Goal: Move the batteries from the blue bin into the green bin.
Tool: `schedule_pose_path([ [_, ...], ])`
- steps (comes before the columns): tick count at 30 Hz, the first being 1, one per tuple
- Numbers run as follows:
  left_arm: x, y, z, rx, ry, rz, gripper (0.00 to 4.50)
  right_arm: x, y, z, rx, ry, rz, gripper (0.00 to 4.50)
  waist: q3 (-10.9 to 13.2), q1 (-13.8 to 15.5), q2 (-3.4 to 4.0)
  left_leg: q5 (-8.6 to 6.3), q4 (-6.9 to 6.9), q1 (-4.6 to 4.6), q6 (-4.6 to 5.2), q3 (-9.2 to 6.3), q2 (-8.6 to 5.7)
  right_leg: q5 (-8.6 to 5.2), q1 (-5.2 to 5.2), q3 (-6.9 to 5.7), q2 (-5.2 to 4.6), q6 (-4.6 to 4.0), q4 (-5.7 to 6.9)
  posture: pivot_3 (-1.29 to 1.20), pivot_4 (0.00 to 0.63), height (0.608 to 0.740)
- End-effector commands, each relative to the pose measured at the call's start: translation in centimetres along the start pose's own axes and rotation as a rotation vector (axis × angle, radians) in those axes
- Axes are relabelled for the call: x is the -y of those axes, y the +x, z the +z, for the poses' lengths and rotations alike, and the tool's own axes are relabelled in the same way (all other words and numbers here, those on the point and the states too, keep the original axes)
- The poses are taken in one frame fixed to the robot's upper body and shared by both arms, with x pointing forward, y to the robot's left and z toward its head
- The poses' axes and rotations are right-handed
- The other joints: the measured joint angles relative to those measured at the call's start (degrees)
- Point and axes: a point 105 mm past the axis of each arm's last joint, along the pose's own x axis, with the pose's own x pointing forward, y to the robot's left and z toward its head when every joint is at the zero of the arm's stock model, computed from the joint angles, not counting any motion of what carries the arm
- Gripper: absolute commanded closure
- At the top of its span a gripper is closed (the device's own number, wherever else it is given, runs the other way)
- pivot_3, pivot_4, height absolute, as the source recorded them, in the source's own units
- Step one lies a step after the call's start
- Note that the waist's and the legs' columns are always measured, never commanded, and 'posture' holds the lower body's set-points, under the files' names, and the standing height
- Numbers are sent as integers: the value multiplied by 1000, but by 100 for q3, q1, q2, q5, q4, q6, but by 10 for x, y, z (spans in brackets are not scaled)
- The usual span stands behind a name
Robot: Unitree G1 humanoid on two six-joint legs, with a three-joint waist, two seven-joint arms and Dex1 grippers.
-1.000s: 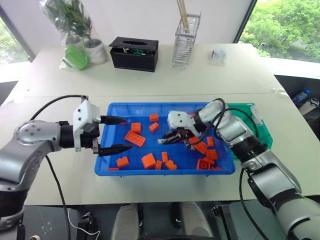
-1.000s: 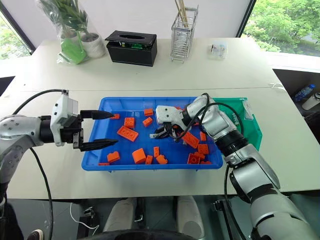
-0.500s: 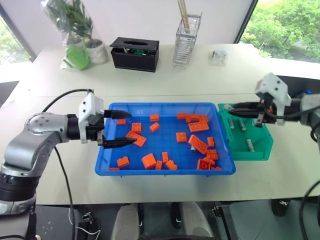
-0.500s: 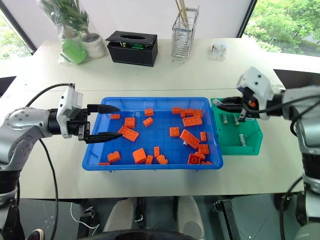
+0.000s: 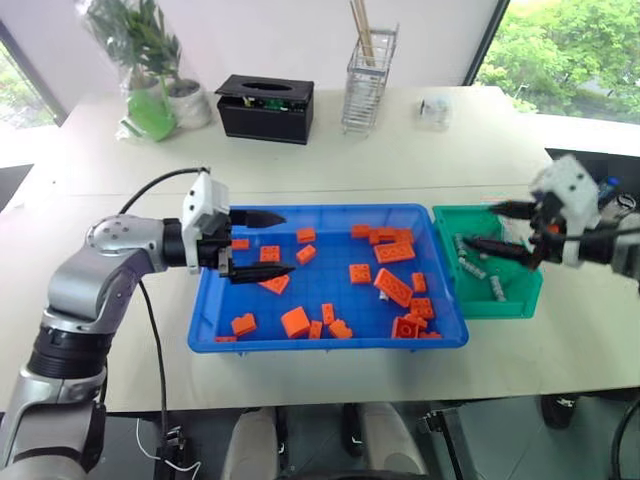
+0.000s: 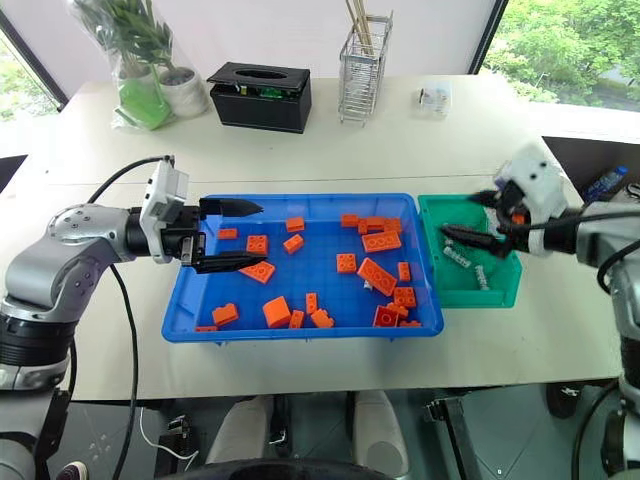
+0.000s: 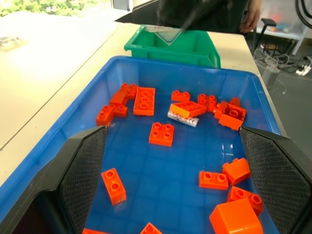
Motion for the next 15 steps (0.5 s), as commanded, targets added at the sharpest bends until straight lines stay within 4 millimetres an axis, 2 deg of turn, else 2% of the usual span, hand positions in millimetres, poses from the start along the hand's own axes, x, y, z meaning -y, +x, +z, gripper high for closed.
schedule_pose_path([
  [1,4,3,8,10,44,-23,0,-30,-1,19,19,-44,132,449,0,20,-3,0,0,-1,0,-4,1,0,1,-2,1,0,0,0,150,736],
  [5,4,5,7,4,43,-31,0,-58,20,12,-26,-39,244,449,-2,13,-5,0,2,-4,0,-4,-1,-1,3,-3,-4,-1,-4,0,150,736],
  [9,7,6,5,-10,60,-50,0,-79,40,-7,-107,-57,315,449,-2,11,-5,0,5,-4,0,-3,-3,-2,3,-3,-6,-4,-4,0,150,736],
  [15,10,2,6,-26,70,-55,0,-89,68,-18,-128,-39,333,449,-2,8,-6,0,5,-6,0,-4,-3,-2,1,-3,-5,-3,-3,0,150,736],
])
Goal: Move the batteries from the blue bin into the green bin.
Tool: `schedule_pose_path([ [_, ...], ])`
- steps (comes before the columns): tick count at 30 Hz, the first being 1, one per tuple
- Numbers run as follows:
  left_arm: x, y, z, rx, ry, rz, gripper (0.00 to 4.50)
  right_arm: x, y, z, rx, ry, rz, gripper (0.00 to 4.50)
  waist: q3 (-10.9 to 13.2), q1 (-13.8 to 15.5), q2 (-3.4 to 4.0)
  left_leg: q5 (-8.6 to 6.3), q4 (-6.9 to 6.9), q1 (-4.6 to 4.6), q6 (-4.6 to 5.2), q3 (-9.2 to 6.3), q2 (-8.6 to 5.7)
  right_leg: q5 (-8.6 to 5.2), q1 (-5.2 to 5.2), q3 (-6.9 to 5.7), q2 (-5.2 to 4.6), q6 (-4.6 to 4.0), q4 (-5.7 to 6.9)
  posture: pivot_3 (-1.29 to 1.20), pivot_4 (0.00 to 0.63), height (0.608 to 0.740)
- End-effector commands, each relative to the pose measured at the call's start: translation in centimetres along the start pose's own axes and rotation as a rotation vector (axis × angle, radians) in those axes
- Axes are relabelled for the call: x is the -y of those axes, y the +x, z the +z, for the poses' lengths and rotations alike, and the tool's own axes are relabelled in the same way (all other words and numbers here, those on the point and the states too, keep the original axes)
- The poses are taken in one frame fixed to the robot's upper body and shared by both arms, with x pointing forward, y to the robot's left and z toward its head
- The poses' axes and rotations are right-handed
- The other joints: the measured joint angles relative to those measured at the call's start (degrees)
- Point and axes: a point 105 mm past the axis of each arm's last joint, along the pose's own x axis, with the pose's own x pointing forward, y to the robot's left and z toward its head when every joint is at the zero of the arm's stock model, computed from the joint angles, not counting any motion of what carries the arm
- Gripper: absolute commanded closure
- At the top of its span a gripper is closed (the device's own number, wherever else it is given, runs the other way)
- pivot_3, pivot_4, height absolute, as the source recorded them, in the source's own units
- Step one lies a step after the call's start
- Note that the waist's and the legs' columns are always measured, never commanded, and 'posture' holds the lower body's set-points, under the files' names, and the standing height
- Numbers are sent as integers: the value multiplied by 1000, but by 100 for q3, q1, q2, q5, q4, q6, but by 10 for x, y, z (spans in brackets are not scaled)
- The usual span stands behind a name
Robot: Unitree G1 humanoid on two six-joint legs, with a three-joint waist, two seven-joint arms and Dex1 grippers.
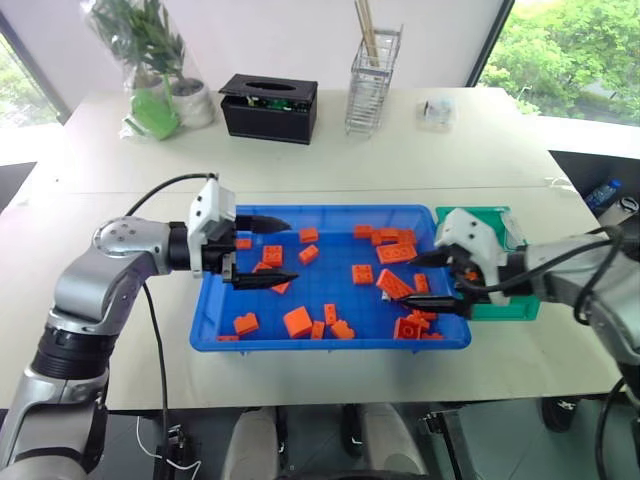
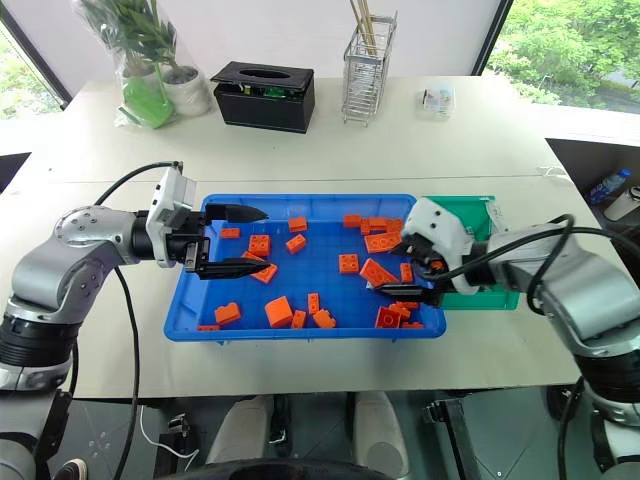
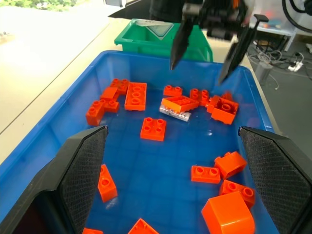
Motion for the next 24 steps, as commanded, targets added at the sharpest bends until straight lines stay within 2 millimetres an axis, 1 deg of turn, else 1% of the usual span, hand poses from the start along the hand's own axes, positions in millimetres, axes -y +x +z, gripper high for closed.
schedule_pose_path([
  [1,5,-2,8,-10,62,-15,0,6,12,5,12,-36,-31,449,-1,-6,-1,0,0,0,0,0,0,0,0,0,1,0,0,0,150,736],
  [5,6,-5,7,-17,60,2,0,13,27,0,10,-19,-43,449,-2,-4,-3,0,-1,0,0,-1,1,0,1,0,3,0,0,0,150,736],
  [12,9,-9,6,-22,53,10,0,16,41,-11,-15,-26,-54,449,-2,8,-4,0,0,-1,0,1,0,0,2,-1,1,1,0,0,150,736],
  [15,9,-9,7,-22,54,16,0,14,43,-9,4,-24,-48,1207,-4,2,-6,0,0,0,0,1,1,0,1,0,2,1,0,0,150,736],
  [16,8,-9,7,-22,55,17,0,13,43,-7,10,-30,-43,1638,-4,3,-6,0,0,1,0,1,0,1,1,0,2,1,1,0,150,736],
  [19,8,-10,7,-22,54,19,0,12,39,3,43,-32,-44,3239,-4,3,-6,0,0,0,0,1,1,1,0,-1,2,2,2,0,150,736],
  [20,8,-10,7,-22,55,19,0,12,39,5,48,-34,-47,3337,-4,3,-6,0,0,0,0,1,1,1,0,0,2,2,1,0,150,736],
  [21,8,-10,7,-23,55,21,0,12,40,9,60,-41,-52,3334,-4,3,-6,0,0,0,0,1,1,1,1,-1,2,1,1,0,150,736],
  [23,6,-10,7,-20,54,25,0,8,45,26,112,-74,-38,3334,-4,2,-6,0,0,0,0,1,1,1,0,-1,2,1,1,0,150,736],
  [24,6,-9,7,-19,54,26,0,6,47,32,128,-84,-31,3334,-4,-18,-6,0,0,0,0,1,1,1,0,-1,2,1,2,0,150,736],
])
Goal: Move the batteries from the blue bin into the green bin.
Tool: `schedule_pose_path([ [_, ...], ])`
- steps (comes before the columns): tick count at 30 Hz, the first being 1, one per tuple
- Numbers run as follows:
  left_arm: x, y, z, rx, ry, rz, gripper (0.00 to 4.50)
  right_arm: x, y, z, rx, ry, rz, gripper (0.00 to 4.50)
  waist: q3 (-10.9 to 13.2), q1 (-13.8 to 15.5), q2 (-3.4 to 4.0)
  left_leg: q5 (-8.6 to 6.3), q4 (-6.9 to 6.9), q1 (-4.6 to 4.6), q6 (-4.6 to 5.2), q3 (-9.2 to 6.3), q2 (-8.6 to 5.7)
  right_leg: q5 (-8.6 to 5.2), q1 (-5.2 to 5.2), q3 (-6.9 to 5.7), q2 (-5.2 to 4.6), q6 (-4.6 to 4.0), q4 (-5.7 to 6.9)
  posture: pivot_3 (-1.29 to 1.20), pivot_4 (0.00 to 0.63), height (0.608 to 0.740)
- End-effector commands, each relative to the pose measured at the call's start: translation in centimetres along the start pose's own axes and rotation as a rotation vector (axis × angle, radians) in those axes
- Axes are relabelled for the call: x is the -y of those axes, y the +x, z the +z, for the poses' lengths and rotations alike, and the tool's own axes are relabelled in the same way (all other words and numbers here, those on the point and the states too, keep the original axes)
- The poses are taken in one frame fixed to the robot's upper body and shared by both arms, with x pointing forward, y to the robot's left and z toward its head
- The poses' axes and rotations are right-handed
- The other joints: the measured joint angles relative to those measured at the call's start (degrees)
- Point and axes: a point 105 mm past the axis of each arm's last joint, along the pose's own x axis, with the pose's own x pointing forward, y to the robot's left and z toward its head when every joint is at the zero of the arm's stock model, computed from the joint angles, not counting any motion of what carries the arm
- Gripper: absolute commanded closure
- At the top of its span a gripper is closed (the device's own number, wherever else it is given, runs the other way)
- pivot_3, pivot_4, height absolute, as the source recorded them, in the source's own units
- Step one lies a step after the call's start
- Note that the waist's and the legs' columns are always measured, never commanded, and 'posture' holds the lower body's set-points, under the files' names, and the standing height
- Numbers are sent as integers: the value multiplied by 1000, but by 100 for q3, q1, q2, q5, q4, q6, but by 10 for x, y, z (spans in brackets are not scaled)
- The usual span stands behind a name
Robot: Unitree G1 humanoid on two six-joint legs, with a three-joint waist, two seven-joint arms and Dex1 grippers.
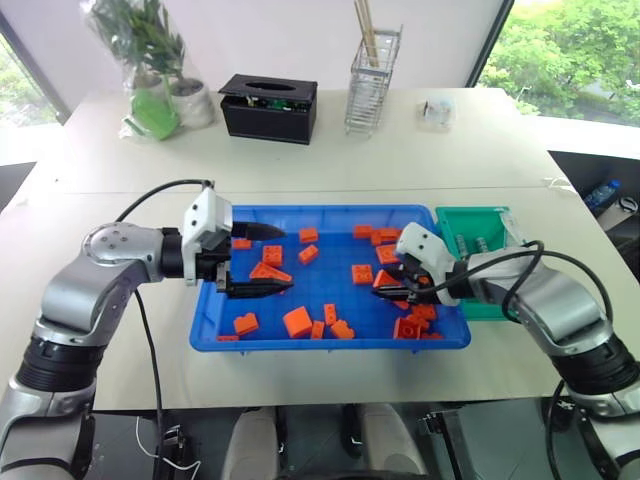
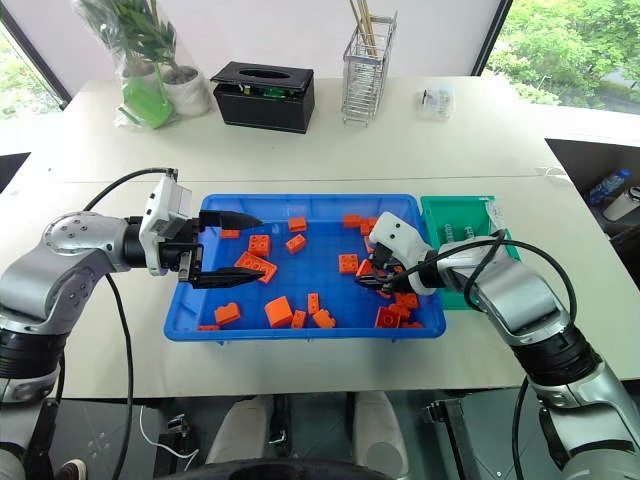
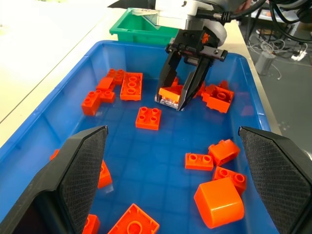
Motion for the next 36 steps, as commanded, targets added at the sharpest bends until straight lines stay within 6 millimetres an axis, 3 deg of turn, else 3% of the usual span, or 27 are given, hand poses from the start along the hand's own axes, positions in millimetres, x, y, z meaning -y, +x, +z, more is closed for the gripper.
schedule_pose_path([
  [1,-2,-3,10,20,43,16,0,-8,5,44,131,-100,18,3334,0,-25,0,0,0,0,0,1,1,1,-1,0,1,1,0,0,150,736],
  [7,-3,-2,10,23,42,16,0,-14,52,78,173,-166,17,3334,0,-30,0,0,-2,2,0,1,6,5,-3,0,9,8,5,0,150,736],
  [9,-3,-2,10,25,38,17,0,-17,61,80,164,-171,36,2272,0,10,0,0,-1,0,0,2,5,5,-3,0,7,7,4,0,150,736],
  [12,-1,-2,9,23,38,12,0,-19,58,79,145,-198,57,909,0,29,0,0,0,-7,-1,3,-1,5,-3,-1,-4,7,1,0,150,736],
  [18,1,-2,8,20,37,13,0,-13,25,59,76,-219,60,909,0,10,0,0,3,-8,0,4,-3,5,-3,-1,-6,7,-1,0,150,736],
  [24,-1,-4,5,14,41,27,0,-2,-7,23,-40,-208,8,909,0,2,0,0,0,-4,0,4,-2,1,-3,-1,-5,1,0,0,150,736],
  [29,-5,-4,6,19,47,42,0,4,-9,3,-102,-205,-39,909,0,-19,0,0,0,-2,0,4,-1,0,-4,-1,-3,1,0,0,150,736],
  [36,-6,-3,8,29,50,43,0,16,-6,-9,-142,-231,-73,909,0,-5,-1,0,1,-2,0,4,-2,0,-2,-1,-4,0,-1,0,150,736],
])
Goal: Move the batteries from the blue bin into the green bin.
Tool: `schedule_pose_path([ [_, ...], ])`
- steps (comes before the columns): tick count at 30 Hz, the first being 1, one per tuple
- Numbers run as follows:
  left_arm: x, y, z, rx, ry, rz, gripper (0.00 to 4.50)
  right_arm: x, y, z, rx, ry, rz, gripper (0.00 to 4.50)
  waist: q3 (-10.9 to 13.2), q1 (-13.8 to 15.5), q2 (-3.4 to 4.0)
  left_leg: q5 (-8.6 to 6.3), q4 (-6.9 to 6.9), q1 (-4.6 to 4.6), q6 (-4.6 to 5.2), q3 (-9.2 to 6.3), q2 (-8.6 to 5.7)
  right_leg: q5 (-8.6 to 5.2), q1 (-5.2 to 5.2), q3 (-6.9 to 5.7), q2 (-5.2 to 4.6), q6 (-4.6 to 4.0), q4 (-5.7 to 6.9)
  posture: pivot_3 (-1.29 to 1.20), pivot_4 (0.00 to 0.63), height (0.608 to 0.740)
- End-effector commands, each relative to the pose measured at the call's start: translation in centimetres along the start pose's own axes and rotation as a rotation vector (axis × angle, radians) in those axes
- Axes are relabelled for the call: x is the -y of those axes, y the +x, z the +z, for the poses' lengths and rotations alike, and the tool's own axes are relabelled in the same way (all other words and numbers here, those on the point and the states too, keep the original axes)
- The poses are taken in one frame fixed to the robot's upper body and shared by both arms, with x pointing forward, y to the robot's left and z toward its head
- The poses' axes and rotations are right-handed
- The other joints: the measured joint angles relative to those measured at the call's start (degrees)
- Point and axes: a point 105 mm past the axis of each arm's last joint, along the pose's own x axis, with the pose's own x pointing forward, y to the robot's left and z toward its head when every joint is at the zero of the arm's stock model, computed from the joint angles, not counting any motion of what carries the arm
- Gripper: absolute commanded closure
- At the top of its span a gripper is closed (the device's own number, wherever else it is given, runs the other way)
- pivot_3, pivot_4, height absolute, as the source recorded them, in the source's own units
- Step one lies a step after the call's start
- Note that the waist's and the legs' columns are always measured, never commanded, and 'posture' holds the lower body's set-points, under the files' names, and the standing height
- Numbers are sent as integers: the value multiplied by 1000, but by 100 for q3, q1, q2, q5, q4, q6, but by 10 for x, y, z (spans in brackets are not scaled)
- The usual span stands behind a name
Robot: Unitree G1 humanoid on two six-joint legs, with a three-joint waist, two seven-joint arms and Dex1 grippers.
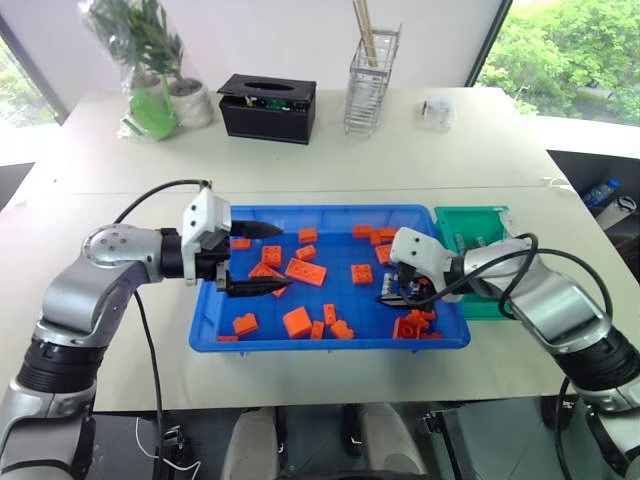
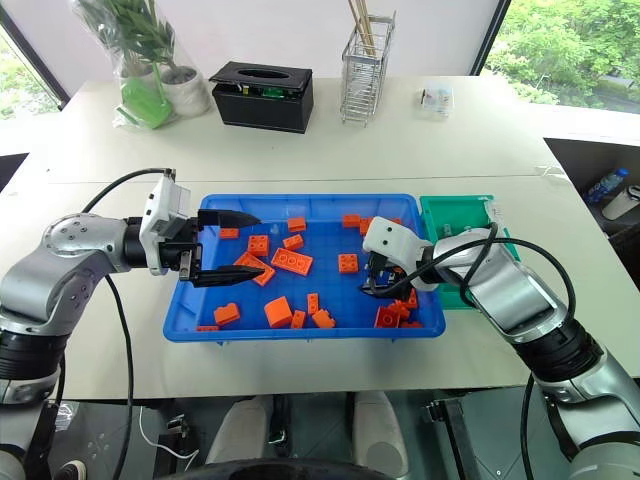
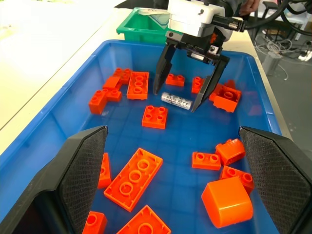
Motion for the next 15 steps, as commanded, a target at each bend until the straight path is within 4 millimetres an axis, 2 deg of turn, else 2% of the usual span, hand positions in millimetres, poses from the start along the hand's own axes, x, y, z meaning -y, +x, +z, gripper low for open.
schedule_pose_path([
  [1,-2,-2,11,26,43,14,0,7,-1,-3,-11,-24,-25,909,0,0,0,0,0,0,0,0,0,0,0,0,0,0,0,0,150,736],
  [8,-2,-3,11,30,45,21,0,-8,-3,-19,-50,-14,67,909,-1,41,-2,0,2,0,0,-1,-2,-1,5,0,-3,0,-2,0,150,736],
  [14,-3,-3,11,29,50,25,0,-3,4,-21,-48,-10,64,909,-5,33,-8,0,5,2,0,-1,-2,-2,11,0,-3,-2,-4,0,150,736],
  [15,-3,-3,11,30,51,25,0,-3,5,-20,-43,-11,63,1141,-5,33,-8,0,5,2,0,-1,-2,-2,11,0,-3,-2,-4,0,150,736],
])
